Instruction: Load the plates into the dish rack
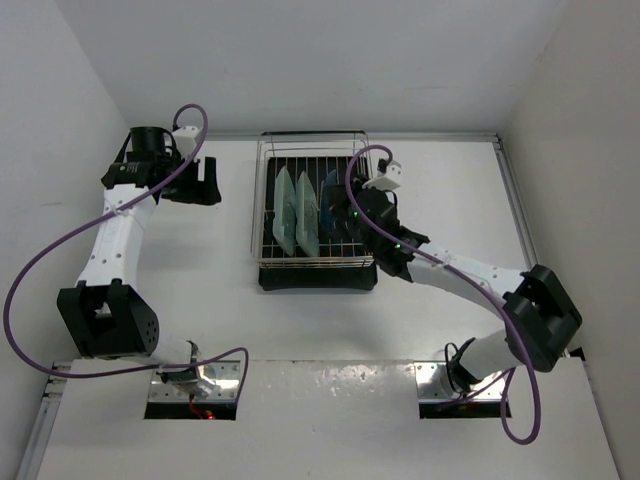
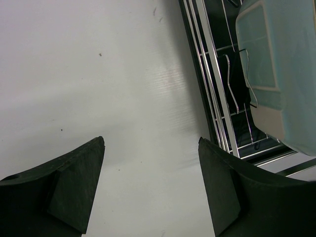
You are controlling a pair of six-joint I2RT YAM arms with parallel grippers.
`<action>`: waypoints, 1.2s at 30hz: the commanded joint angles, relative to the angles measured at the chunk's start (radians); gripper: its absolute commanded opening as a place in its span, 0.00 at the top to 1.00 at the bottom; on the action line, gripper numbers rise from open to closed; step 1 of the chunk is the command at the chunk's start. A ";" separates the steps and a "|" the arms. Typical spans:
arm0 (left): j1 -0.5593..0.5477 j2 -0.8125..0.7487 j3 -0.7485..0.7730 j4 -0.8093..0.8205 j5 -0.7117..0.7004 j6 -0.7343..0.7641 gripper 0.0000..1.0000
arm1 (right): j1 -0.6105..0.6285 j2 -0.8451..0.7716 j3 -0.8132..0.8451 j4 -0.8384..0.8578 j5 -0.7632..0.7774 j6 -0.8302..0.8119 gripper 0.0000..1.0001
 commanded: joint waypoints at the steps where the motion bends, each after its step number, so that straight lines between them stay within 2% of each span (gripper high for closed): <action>1: 0.013 -0.028 0.027 0.012 0.016 0.002 0.19 | -0.003 0.000 -0.002 0.133 0.049 0.008 1.00; 11: 0.023 -0.037 0.027 0.012 0.016 0.002 0.19 | -0.032 0.015 -0.016 0.094 -0.022 -0.043 1.00; 19: 0.023 -0.037 0.027 0.012 0.026 0.002 0.19 | -0.064 0.000 -0.011 0.017 -0.186 -0.137 1.00; 29: 0.023 -0.037 0.027 0.012 0.026 0.002 0.19 | -0.084 0.057 -0.007 -0.015 -0.254 -0.112 1.00; 33: 0.023 -0.037 0.027 0.012 0.026 0.002 0.19 | -0.084 0.083 0.034 -0.051 -0.292 -0.137 0.82; 34: 0.023 -0.037 0.027 0.012 0.026 0.002 0.19 | -0.086 0.098 0.059 -0.057 -0.301 -0.141 0.73; 36: 0.023 -0.037 0.027 0.012 0.026 0.002 0.19 | -0.087 0.101 0.087 -0.086 -0.327 -0.172 0.67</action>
